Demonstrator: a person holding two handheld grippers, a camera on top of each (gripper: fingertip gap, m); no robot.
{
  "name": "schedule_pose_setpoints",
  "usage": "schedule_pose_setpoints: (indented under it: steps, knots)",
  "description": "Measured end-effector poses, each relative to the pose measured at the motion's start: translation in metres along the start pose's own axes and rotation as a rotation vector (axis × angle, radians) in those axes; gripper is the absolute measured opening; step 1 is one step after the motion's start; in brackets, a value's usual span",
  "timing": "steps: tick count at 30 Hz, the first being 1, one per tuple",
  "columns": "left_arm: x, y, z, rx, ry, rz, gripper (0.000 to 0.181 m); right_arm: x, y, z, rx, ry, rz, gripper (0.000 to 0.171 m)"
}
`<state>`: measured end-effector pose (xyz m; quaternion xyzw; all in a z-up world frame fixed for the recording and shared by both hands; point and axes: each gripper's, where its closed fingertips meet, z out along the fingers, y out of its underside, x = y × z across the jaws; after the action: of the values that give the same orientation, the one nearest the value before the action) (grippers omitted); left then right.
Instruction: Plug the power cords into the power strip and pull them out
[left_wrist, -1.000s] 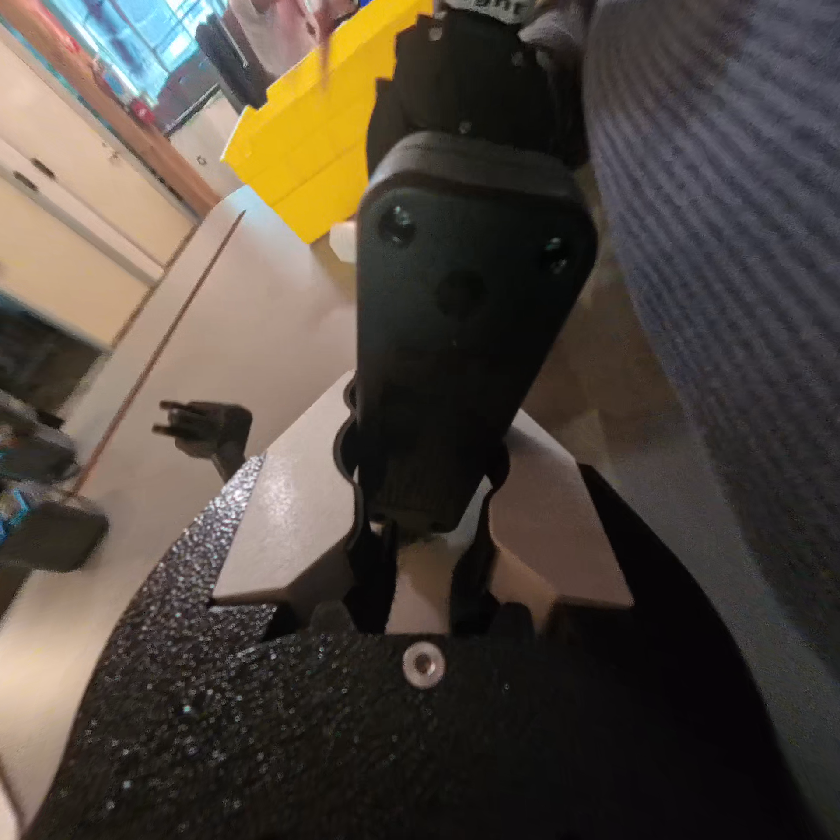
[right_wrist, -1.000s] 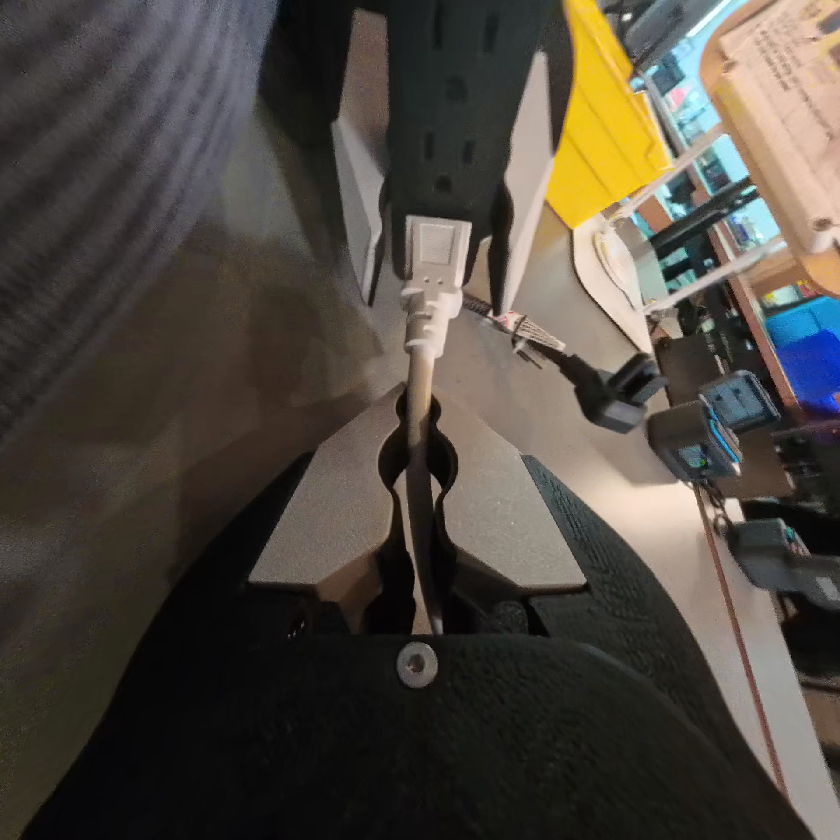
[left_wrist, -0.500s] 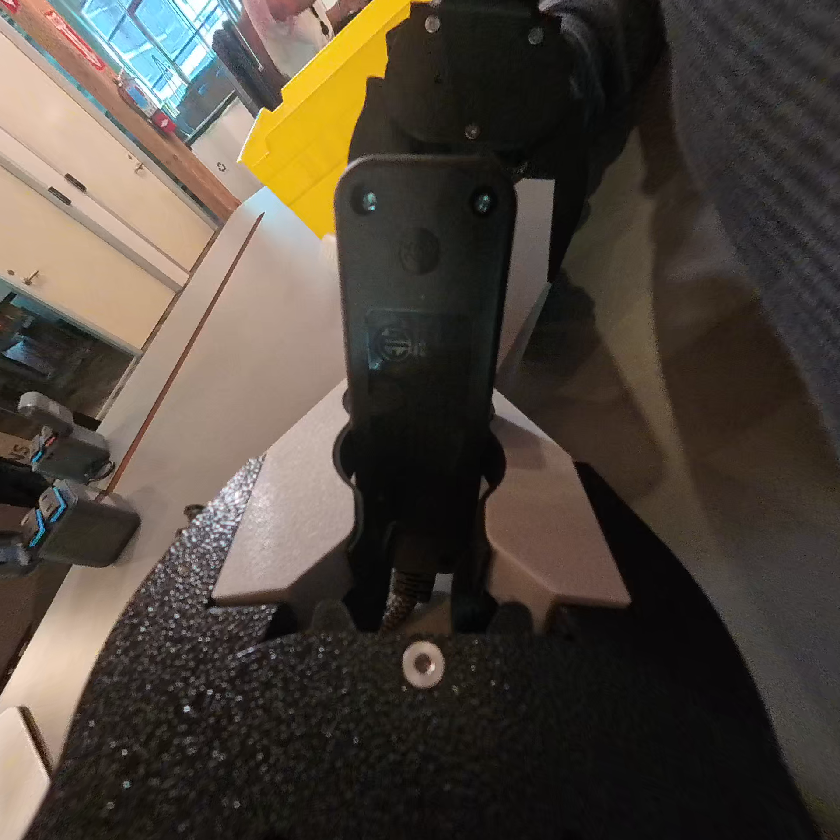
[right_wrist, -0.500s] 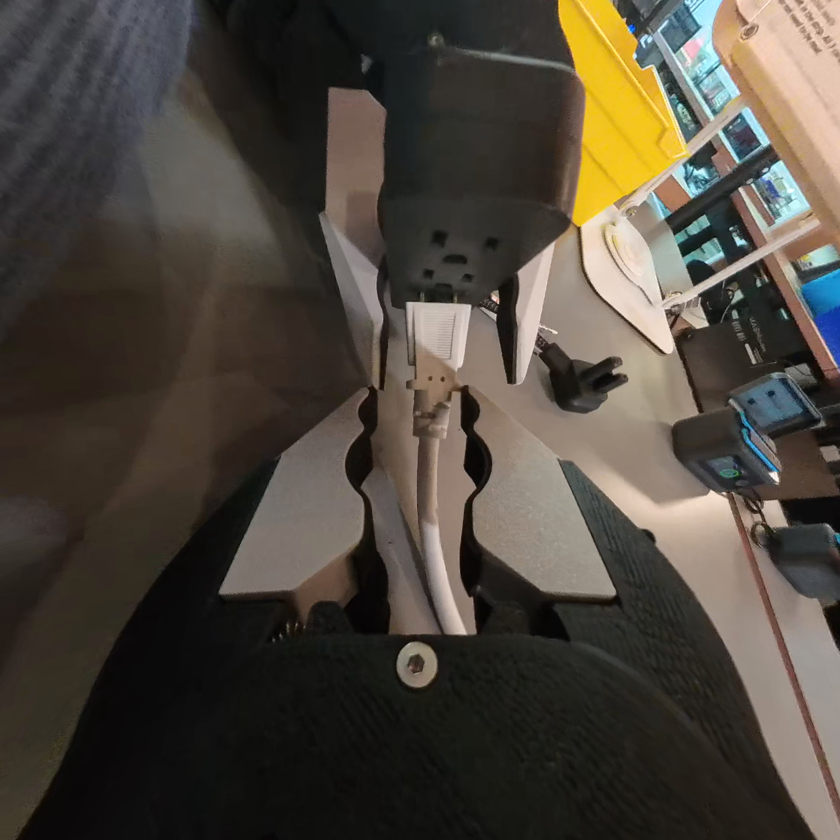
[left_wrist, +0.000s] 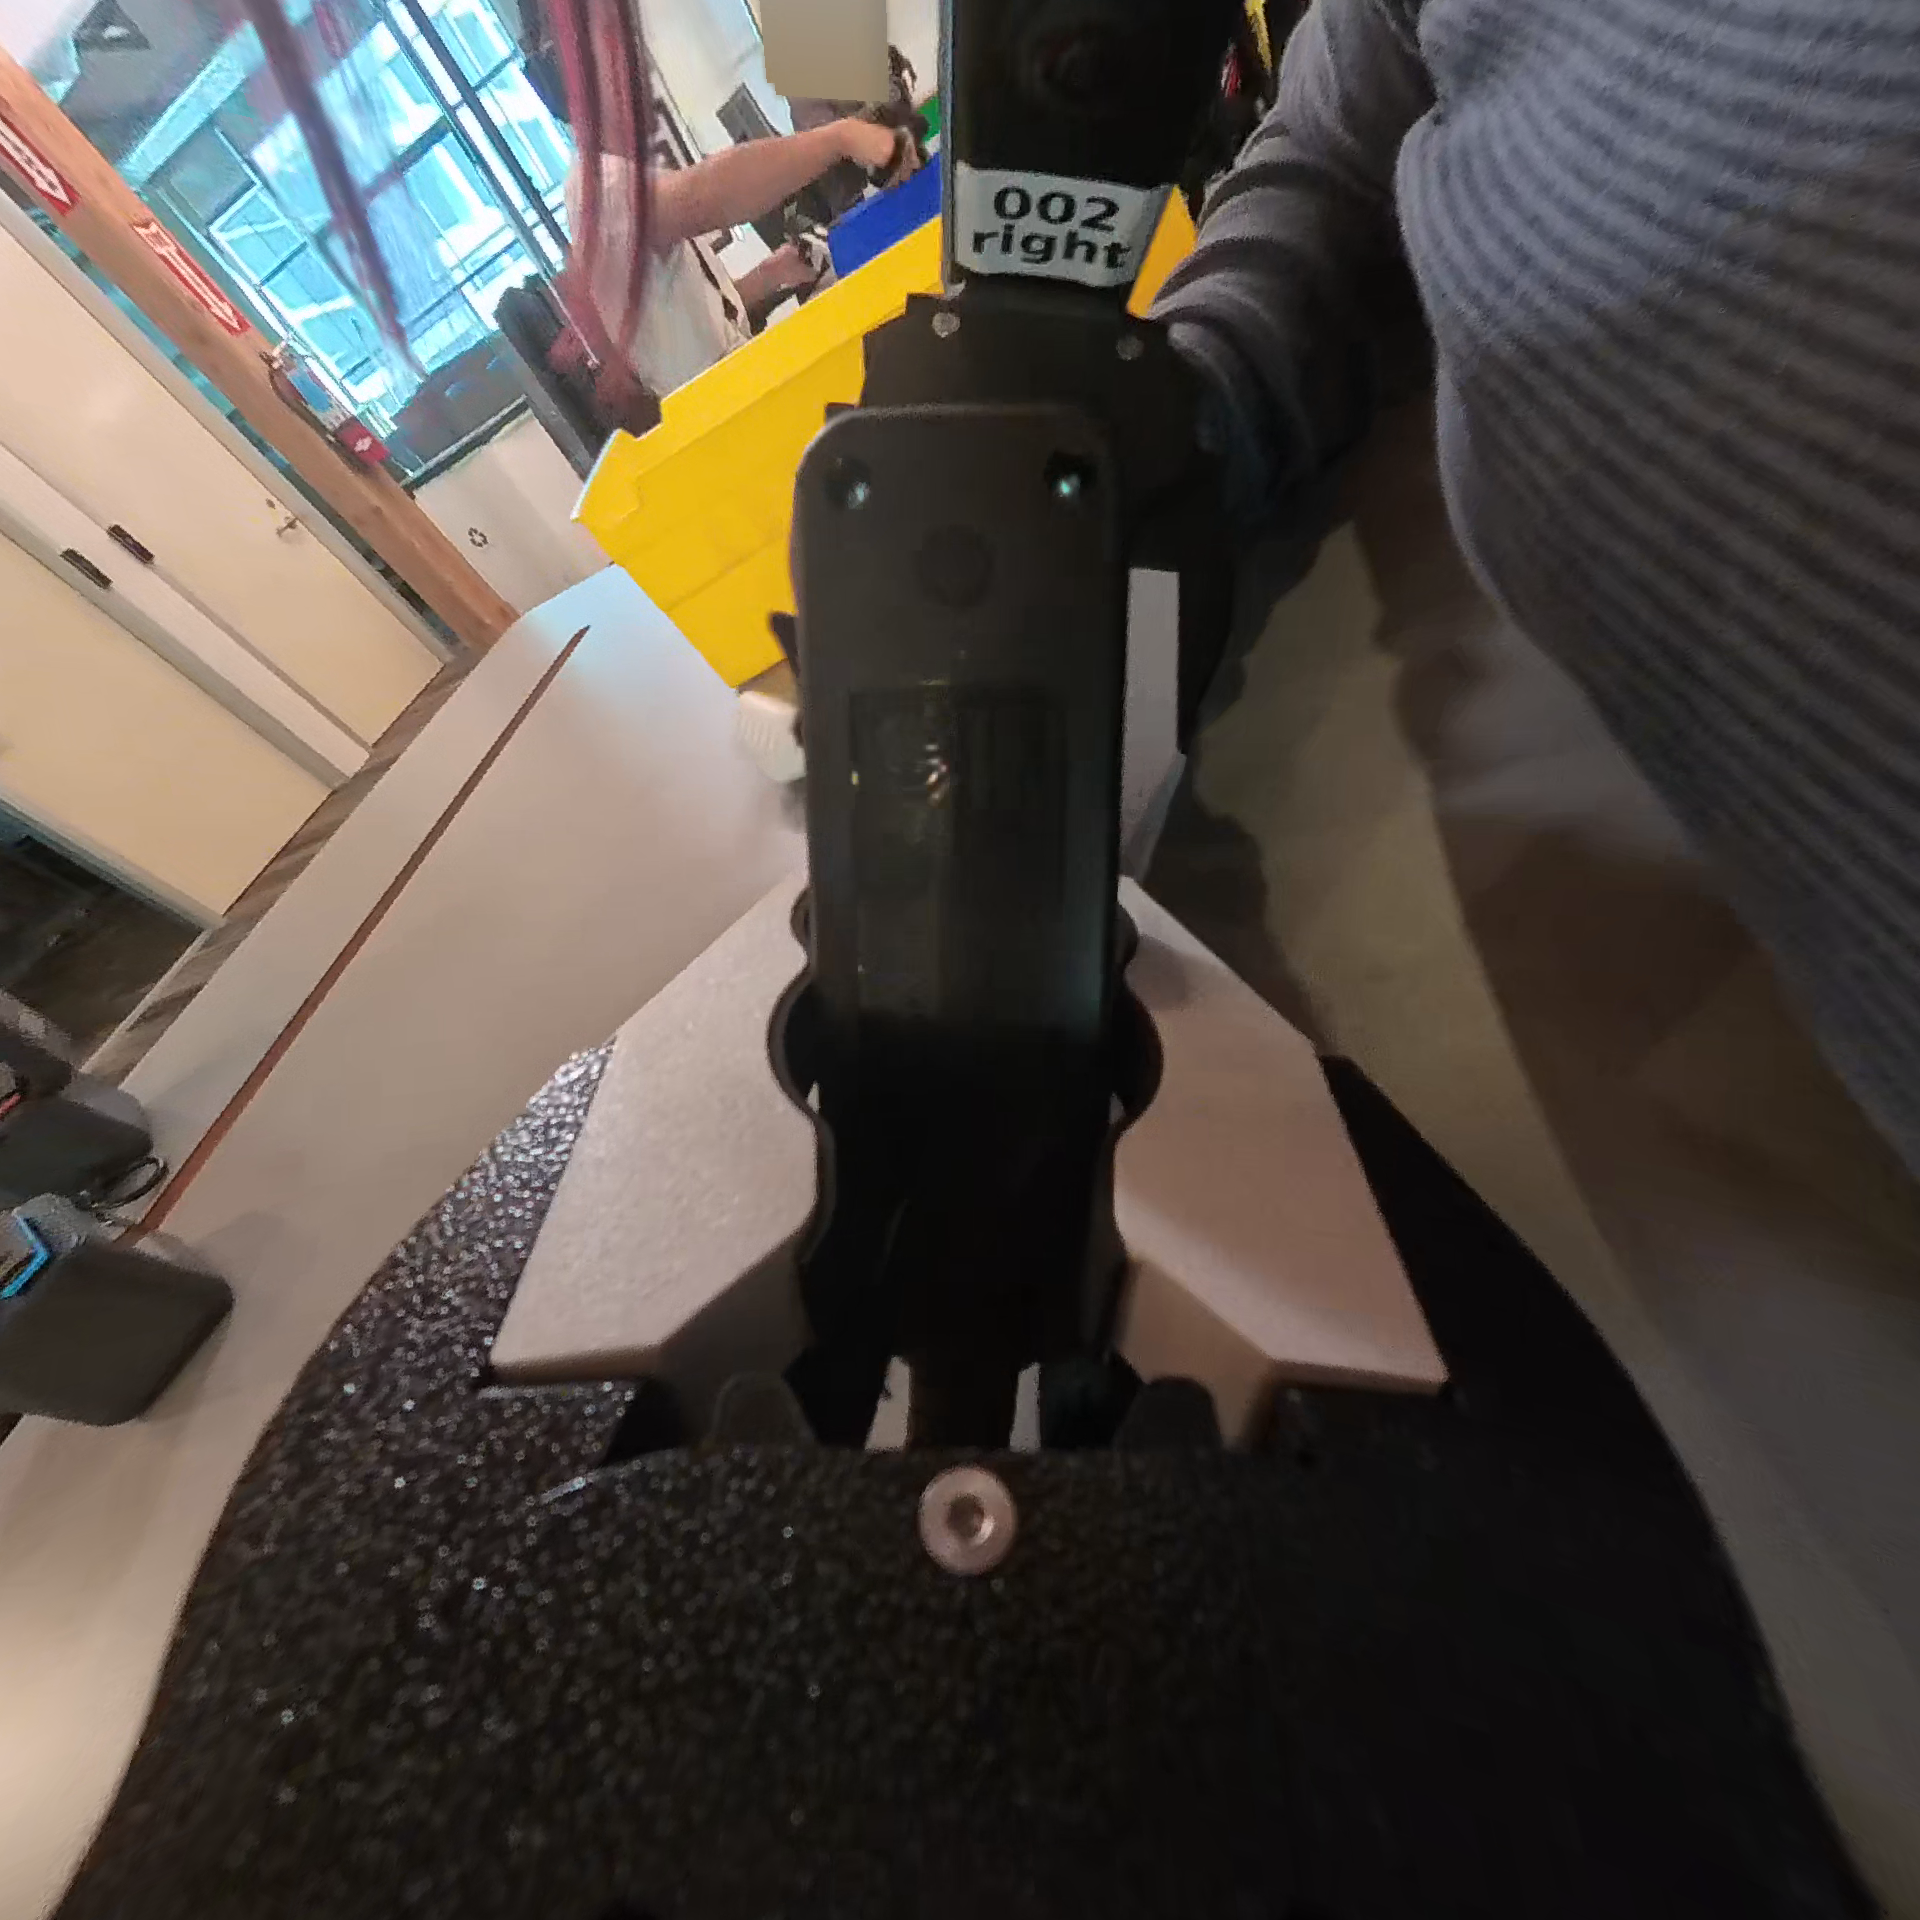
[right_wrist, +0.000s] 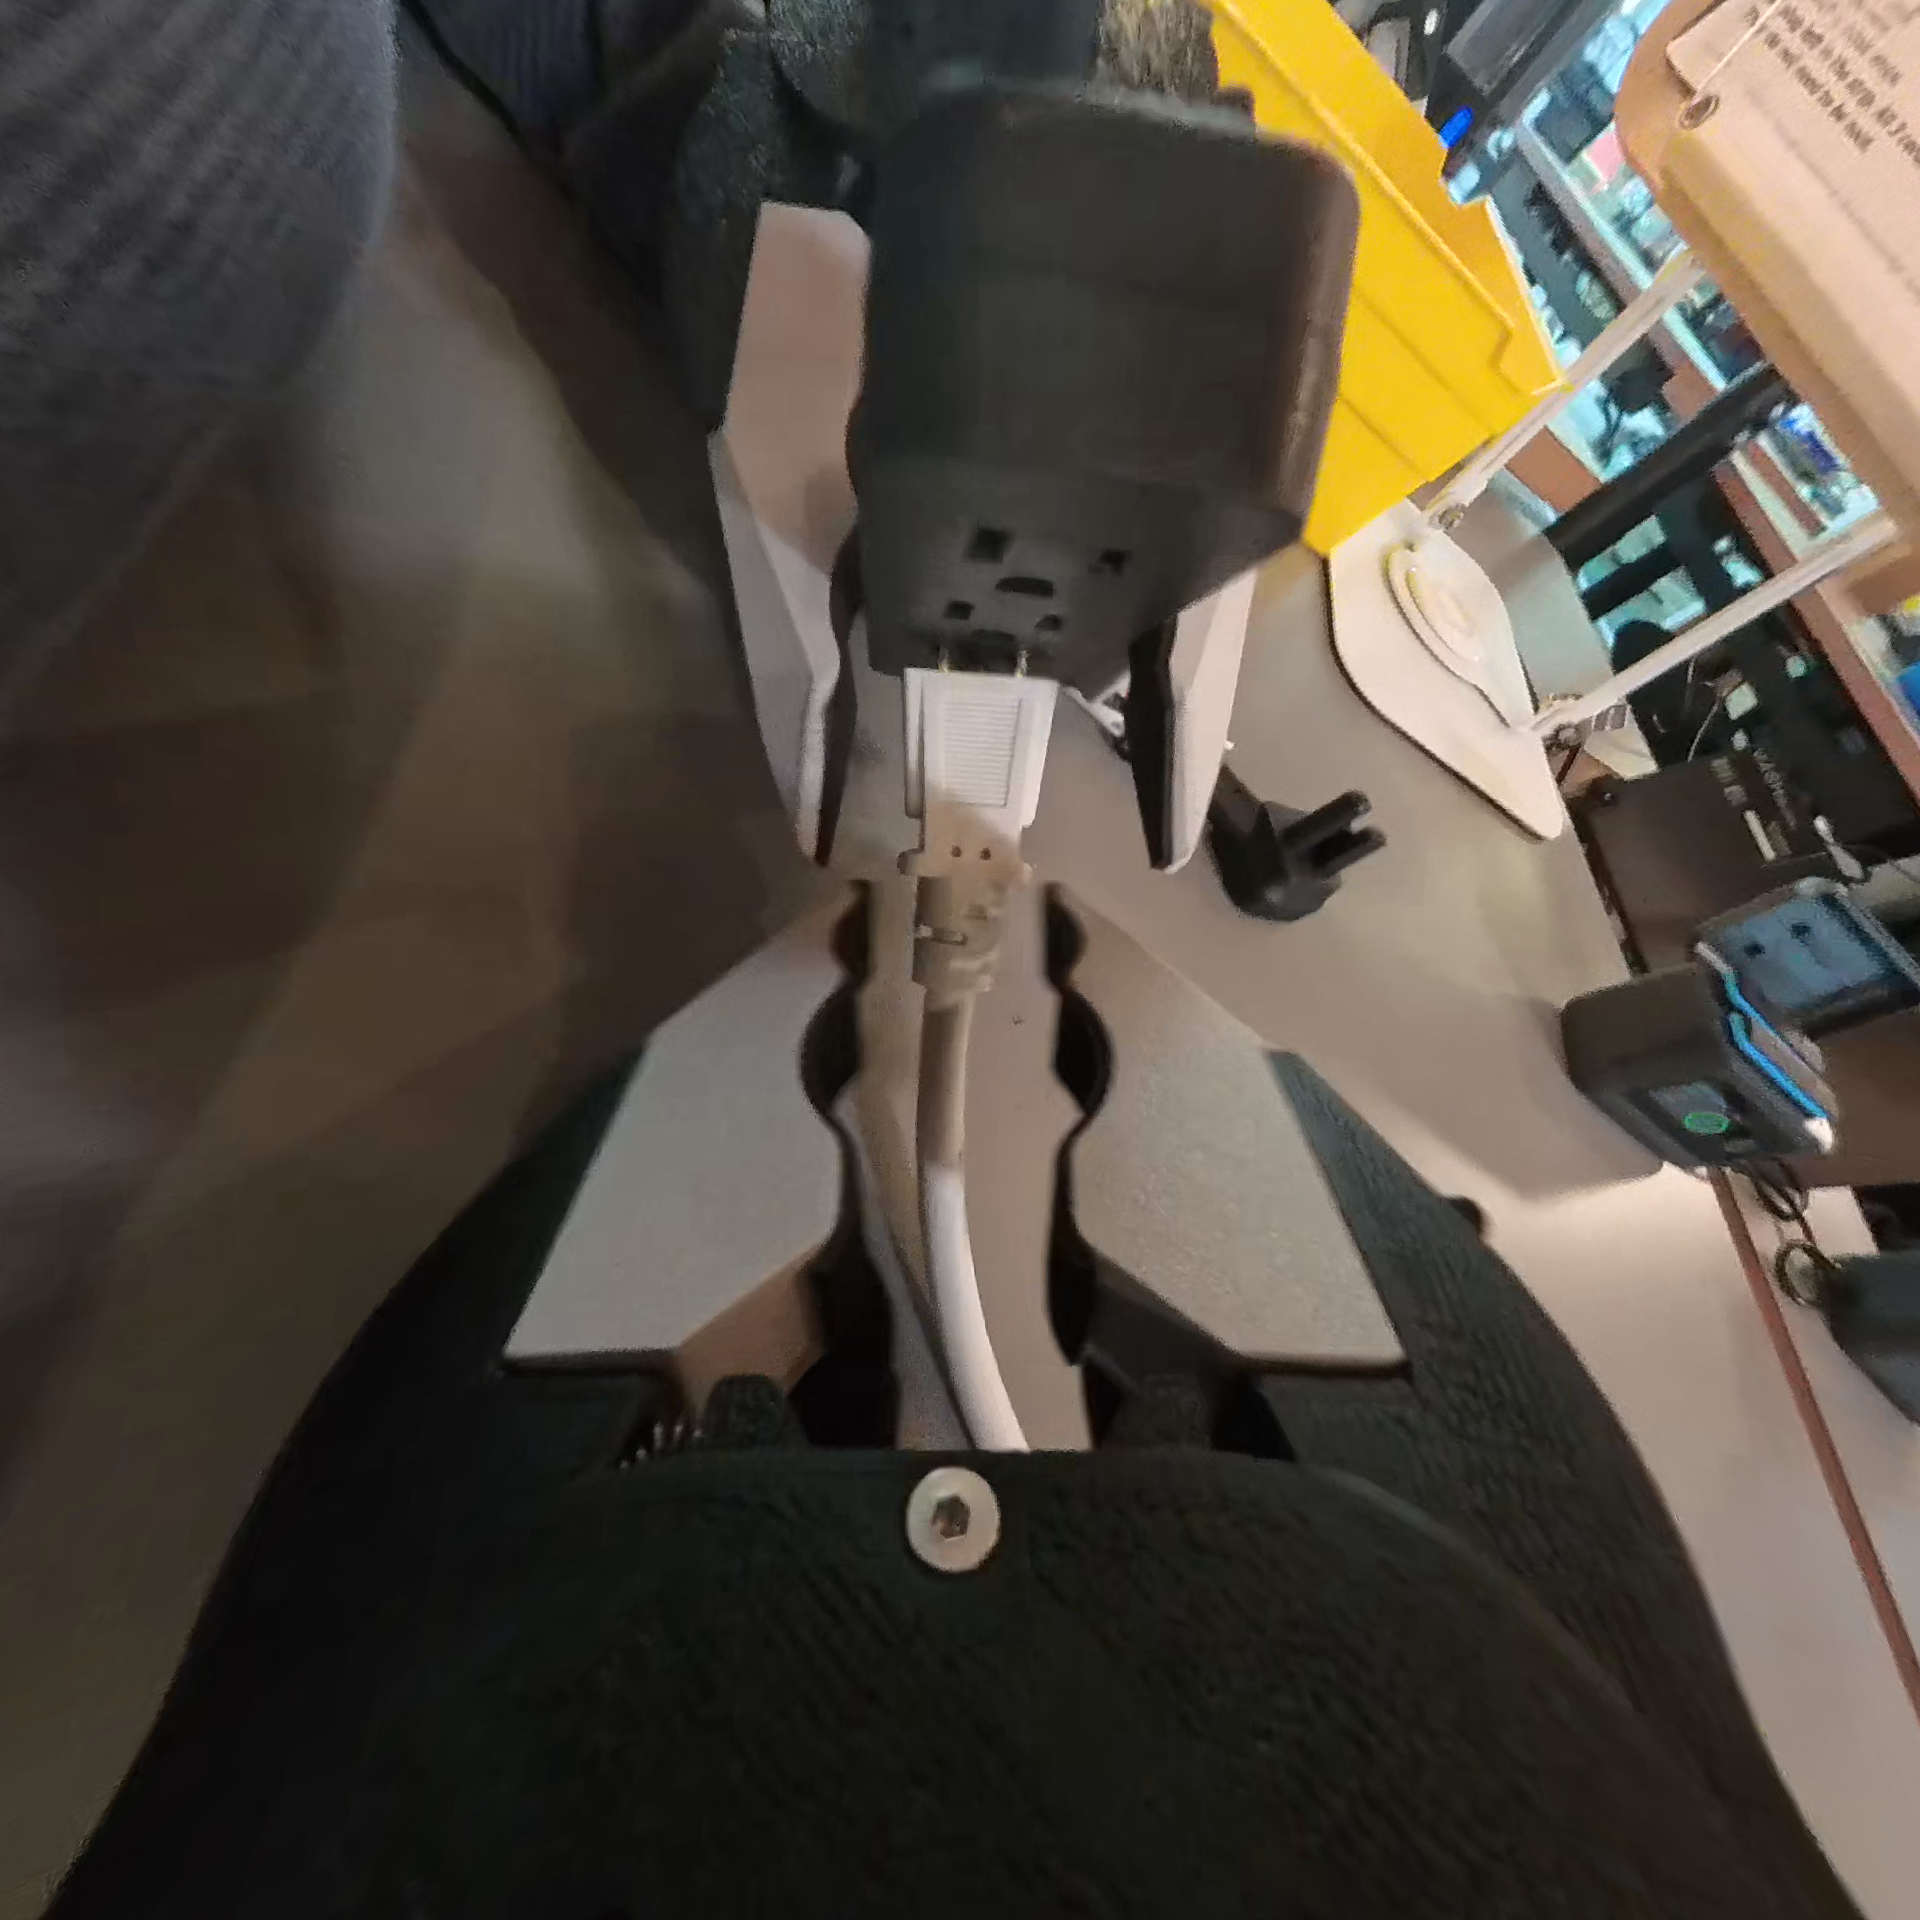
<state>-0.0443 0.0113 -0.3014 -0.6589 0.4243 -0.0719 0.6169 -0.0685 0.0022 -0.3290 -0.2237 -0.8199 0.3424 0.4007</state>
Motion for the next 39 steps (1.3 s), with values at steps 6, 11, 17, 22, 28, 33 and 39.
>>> schedule_pose_setpoints:
  steps: [6, 11, 17, 22, 28, 33, 39]
  knots:
    - [0.008, -0.006, 0.000, 0.032, 0.032, 0.033, 0.050, -0.010, -0.010, 0.008, 0.042, -0.096, 0.059, 0.042]
    - [0.010, -0.005, -0.001, 0.000, 0.009, 0.080, 0.050, -0.008, -0.007, 0.021, -0.010, -0.041, 0.010, 0.021]
    - [0.013, 0.012, 0.011, -0.255, -0.054, 0.355, 0.068, -0.005, 0.007, 0.023, -0.142, 0.063, -0.170, 0.020]
    - [0.018, 0.028, 0.003, -0.257, -0.038, 0.184, 0.049, -0.014, 0.004, 0.008, -0.041, 0.048, -0.122, 0.020]
    - [0.026, 0.023, 0.006, -0.233, -0.030, 0.195, 0.050, -0.022, 0.002, -0.001, 0.003, 0.030, -0.154, 0.021]
    - [0.026, 0.023, 0.009, -0.234, -0.036, 0.162, 0.049, -0.022, 0.003, -0.008, 0.023, 0.027, -0.143, 0.021]
    - [0.023, 0.026, 0.008, -0.246, -0.038, 0.116, 0.044, -0.020, 0.010, -0.017, 0.010, 0.041, -0.144, 0.021]
